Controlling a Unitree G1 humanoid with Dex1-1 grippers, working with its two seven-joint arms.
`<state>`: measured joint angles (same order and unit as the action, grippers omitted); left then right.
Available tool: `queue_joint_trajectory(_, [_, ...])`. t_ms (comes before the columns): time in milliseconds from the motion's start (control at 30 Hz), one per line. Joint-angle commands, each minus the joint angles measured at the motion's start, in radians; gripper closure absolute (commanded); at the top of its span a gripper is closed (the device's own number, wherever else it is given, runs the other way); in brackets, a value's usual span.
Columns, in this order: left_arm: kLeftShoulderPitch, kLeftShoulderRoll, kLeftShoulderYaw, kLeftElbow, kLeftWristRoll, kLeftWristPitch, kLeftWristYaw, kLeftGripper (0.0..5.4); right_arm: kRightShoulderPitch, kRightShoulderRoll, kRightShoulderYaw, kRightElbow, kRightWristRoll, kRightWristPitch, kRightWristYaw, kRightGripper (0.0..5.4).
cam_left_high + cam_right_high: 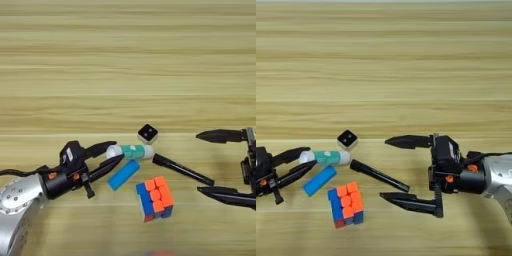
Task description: Move the objects on the table
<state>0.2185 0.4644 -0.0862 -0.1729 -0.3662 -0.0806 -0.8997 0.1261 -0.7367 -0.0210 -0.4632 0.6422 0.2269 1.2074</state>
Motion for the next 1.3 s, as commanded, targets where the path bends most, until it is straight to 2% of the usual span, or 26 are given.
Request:
queue_joint_trajectory(33, [0.005,0.016,0.017,0.014,0.011,-0.027,-0.011,3.83,-0.011,-0.006,-0.026,0.005,0.010,-0.003,0.002,0.00])
queue_joint_trajectory(400, [0.017,0.015,0.015,0.015,0.013,-0.038,-0.022,3.83,0.001,-0.007,-0.045,-0.003,0.020,-0.001,0.003,0.00])
queue_joint_trajectory(533, [0.022,0.018,0.055,0.014,-0.002,-0.041,-0.008,3.83,0.005,-0.007,-0.051,-0.008,0.025,0.003,0.001,0.00])
queue_joint_trajectory(767, [0.009,0.013,0.128,0.072,0.002,-0.073,0.013,3.84,0.013,-0.006,-0.061,-0.011,0.032,0.005,-0.001,0.00])
queue_joint_trajectory(867, [0.005,0.012,0.143,0.087,0.003,-0.086,0.012,3.84,0.017,-0.005,-0.067,-0.013,0.035,0.006,-0.001,0.00])
queue_joint_trajectory(1300, [0.008,0.022,0.132,0.099,0.028,-0.097,0.000,3.85,0.029,0.000,-0.067,-0.028,0.040,0.004,-0.012,0.00])
